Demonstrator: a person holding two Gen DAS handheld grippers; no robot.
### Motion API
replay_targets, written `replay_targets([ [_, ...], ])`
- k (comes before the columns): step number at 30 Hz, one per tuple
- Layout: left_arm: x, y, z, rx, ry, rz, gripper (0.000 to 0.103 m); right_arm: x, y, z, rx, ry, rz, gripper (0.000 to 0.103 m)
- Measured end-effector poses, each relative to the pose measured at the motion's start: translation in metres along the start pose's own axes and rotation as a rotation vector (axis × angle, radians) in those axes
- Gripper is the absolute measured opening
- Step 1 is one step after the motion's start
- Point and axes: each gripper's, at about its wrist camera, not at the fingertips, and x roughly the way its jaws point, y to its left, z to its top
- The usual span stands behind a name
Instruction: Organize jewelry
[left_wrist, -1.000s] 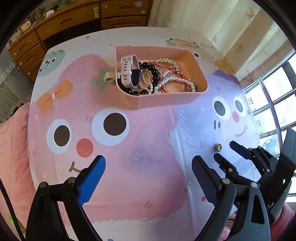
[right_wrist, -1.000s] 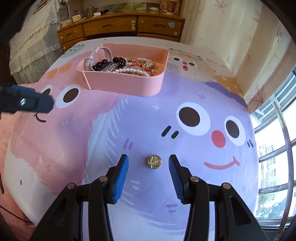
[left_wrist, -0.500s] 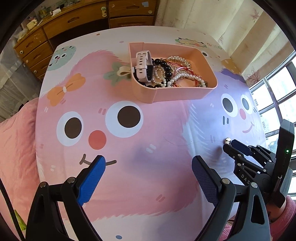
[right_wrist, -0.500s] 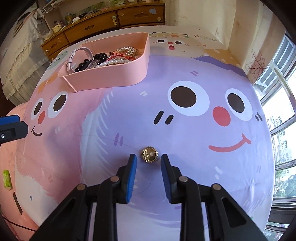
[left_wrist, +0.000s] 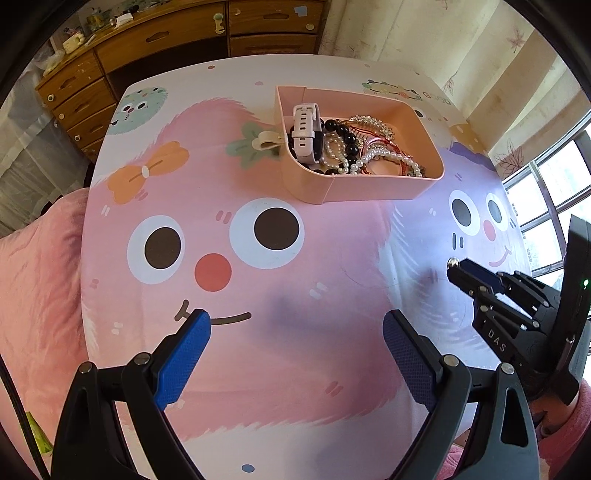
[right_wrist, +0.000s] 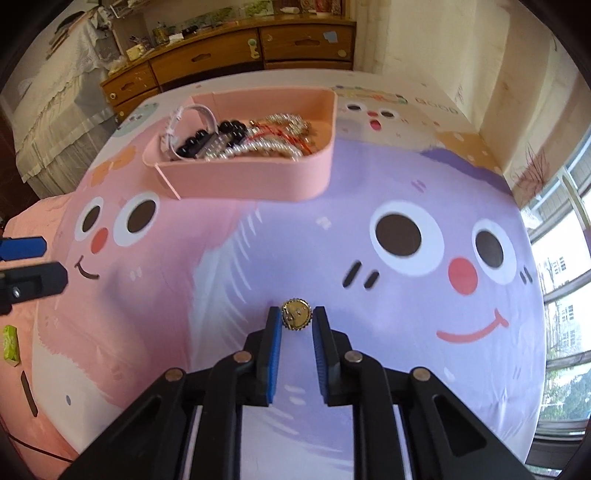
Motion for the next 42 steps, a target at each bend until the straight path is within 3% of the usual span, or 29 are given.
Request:
replay_targets([
  [10,-0.006,0.022,-0.009,-0.06,-0.012,0.029,0.093,-0.019,0.018,0.05,-0.074,-0.147,0.049,0.016],
  [16,-0.021,0.031,-0.011,-0.101,-0.034,0.061,0.093,-0.018,0.022,0.087,-0.085,-0.217,0.013,0.017],
  [18,-0.037,0.033,-0.009,-0.116,-0.076,0.041,0.093,-0.018,0.021,0.098,-0.052,-0.201,0.001,0.019],
  [21,-0.056,0.036,-0.005,-0.15,-0.129,0.033,0.093,-0.022,0.014,0.107,0.048,-0.177,0.033,0.035],
  [24,-0.069,0.034,-0.006,-0.22,-0.151,0.042,0.093,-0.032,0.01,0.102,0.123,-0.161,0.038,0.043],
  [27,-0.078,0.027,-0.012,-0.252,-0.167,-0.012,0.093,-0.048,0.009,0.088,0.159,-0.146,0.037,0.051],
  [29,-0.082,0.021,-0.017,-0.248,-0.174,-0.009,0.093,-0.057,0.011,0.074,0.171,-0.134,0.037,0.066],
  [34,-0.088,0.003,-0.031,-0.252,-0.179,0.119,0.093,-0.073,0.021,0.037,0.125,-0.034,0.071,0.07],
  [38,-0.099,-0.017,-0.039,-0.207,-0.21,0.219,0.093,-0.094,0.026,0.011,0.072,0.005,0.054,0.084],
  [40,-0.103,-0.029,-0.042,-0.175,-0.213,0.276,0.093,-0.101,0.026,0.002,0.063,0.05,0.086,0.085],
  [42,-0.101,-0.037,-0.043,-0.177,-0.192,0.267,0.093,-0.111,0.025,-0.005,0.066,0.069,0.125,0.085],
])
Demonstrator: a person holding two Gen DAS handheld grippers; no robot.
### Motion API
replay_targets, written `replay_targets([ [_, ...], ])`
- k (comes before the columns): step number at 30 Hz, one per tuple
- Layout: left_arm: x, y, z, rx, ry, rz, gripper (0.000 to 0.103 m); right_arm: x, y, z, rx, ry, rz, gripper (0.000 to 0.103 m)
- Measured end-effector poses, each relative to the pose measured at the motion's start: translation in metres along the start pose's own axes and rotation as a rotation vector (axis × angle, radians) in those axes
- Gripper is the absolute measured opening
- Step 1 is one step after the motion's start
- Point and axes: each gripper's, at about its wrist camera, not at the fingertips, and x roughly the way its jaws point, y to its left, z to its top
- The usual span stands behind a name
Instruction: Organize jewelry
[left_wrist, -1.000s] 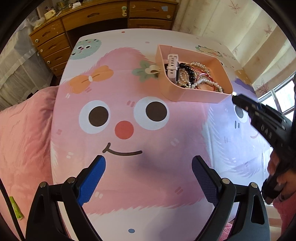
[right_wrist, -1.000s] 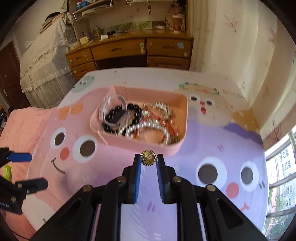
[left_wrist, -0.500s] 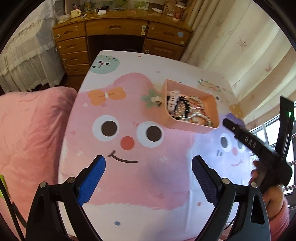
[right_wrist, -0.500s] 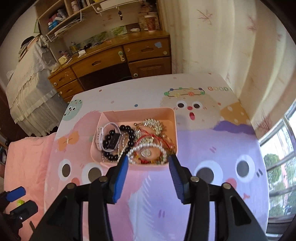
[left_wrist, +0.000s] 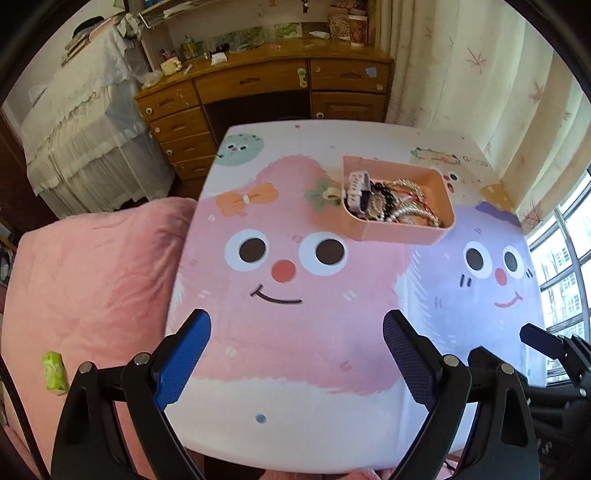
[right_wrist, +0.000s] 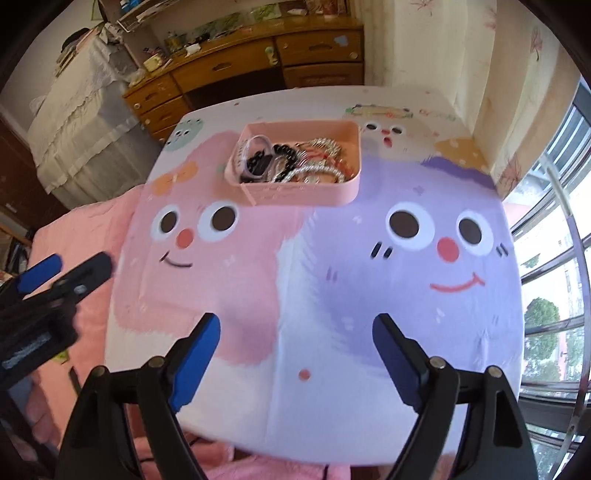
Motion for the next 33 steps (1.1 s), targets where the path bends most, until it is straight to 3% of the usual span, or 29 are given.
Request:
replay_targets([
  [2,-0.001,-0.008,-0.002,0.005,0.011,-0.02,0.093,-0.012,0.0,-0.007,-0.007,-0.03,0.005,0.086],
  [8,-0.009,-0.029,-0.008,0.051,-0.011,0.037,0.093,-0.021,0.005,-0.01,-0.063,-0.058,-0.021,0.087],
  [17,-0.014,-0.03,-0.012,0.011,-0.017,0.025,0.093,-0.033,-0.001,-0.014,-0.086,-0.091,-0.054,0.087],
  [19,-0.017,-0.03,-0.012,0.011,-0.032,0.024,0.094,-0.034,-0.004,-0.014,-0.077,-0.093,-0.043,0.089],
  [22,-0.02,-0.027,-0.012,-0.005,-0.033,0.02,0.102,-0.036,-0.01,-0.011,-0.052,-0.104,-0.039,0.09],
  [28,-0.017,-0.027,-0.014,0.004,-0.003,0.01,0.102,-0.041,-0.032,-0.008,0.057,-0.139,-0.009,0.091],
  [33,-0.026,-0.027,-0.015,-0.005,-0.032,0.005,0.102,-0.045,-0.029,-0.007,0.037,-0.16,-0.007,0.092],
])
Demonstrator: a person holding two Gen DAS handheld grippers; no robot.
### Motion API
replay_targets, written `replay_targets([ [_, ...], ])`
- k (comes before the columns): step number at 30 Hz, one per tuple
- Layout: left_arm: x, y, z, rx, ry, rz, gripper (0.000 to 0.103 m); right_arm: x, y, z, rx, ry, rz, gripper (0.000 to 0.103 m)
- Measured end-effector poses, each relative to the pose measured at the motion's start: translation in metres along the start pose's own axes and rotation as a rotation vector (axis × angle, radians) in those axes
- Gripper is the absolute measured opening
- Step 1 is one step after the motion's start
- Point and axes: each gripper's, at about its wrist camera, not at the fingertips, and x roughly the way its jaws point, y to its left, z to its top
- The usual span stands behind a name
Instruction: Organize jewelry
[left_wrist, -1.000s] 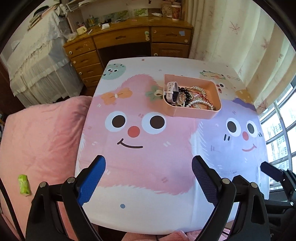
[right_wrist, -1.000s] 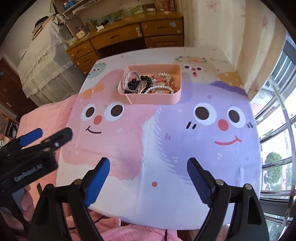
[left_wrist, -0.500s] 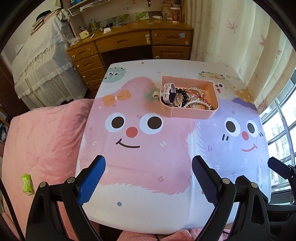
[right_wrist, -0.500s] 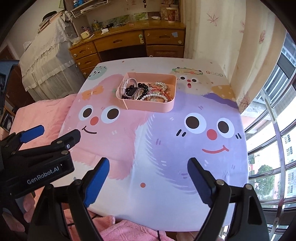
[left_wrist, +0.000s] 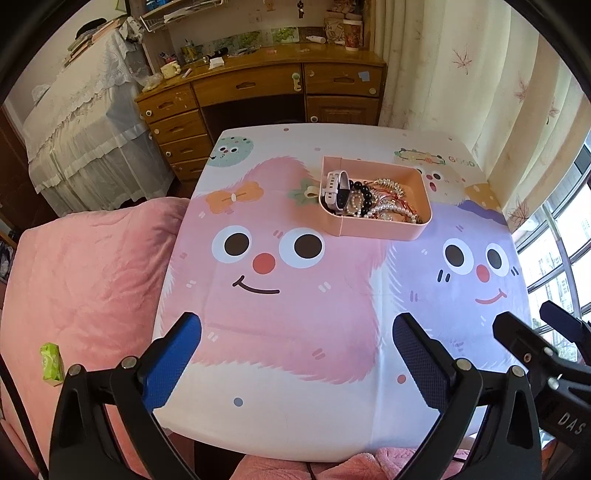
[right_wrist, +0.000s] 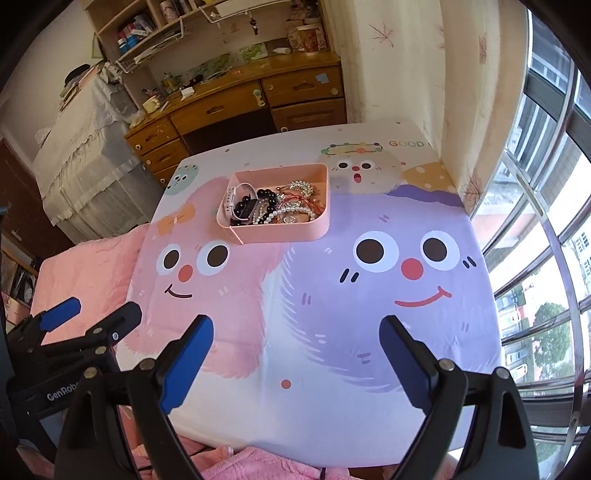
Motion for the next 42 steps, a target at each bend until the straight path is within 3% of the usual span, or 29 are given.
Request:
replay_targets([
  [9,-0.013,-0.008,-0.005,0.007,-0.033,-0.012,0.102,-0.009,0.0,-0.002,-0.032,-0.025,0.0,0.097],
  [23,-0.02,-0.007,-0.013,-0.016,-0.029,0.027,0.102,-0.013,0.003,-0.006,-0.065,-0.025,0.017,0.098],
  [42,-0.022,-0.012,-0.023,-0.019,-0.016,0.019,0.102,-0.02,-0.002,-0.016,-0.075,-0.026,0.01,0.102],
])
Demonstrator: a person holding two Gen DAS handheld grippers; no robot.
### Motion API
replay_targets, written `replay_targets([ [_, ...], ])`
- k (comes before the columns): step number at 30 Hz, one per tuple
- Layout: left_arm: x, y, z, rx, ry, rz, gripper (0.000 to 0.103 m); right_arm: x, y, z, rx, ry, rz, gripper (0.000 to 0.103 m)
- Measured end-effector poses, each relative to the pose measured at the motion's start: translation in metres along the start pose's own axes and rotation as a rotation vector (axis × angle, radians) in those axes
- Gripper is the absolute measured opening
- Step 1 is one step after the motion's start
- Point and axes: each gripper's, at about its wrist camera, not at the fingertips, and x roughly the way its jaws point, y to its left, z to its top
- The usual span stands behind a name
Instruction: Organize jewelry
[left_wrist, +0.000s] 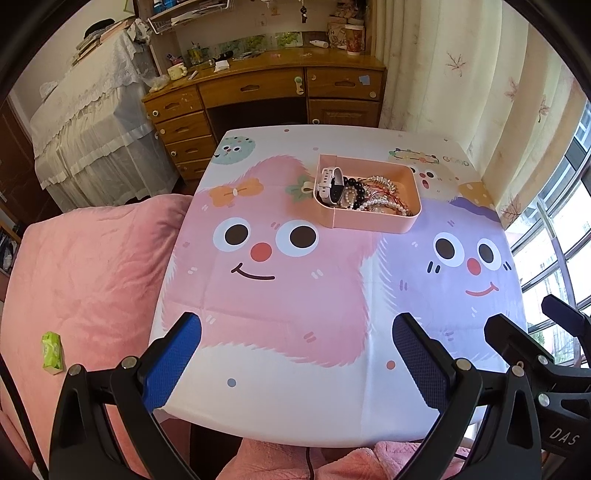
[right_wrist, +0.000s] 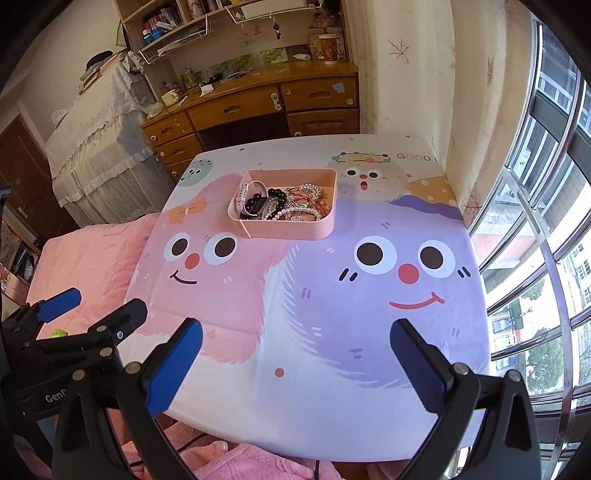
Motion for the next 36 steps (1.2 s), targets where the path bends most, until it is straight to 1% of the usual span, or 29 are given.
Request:
replay_targets([
  [10,0.001,-0.003,0.001,0.013,0.015,0.001,0.102,0.001,-0.004,0.001,0.019,0.011,0.001,0.102],
  [27,0.006,-0.003,0.007,0.015,0.02,-0.008,0.102,0.006,-0.007,0.006,0.025,0.022,-0.007,0.103],
  [36,0.019,0.002,0.019,0.015,0.046,-0.022,0.102,0.016,-0.006,0.016,0.035,0.044,-0.016,0.103],
])
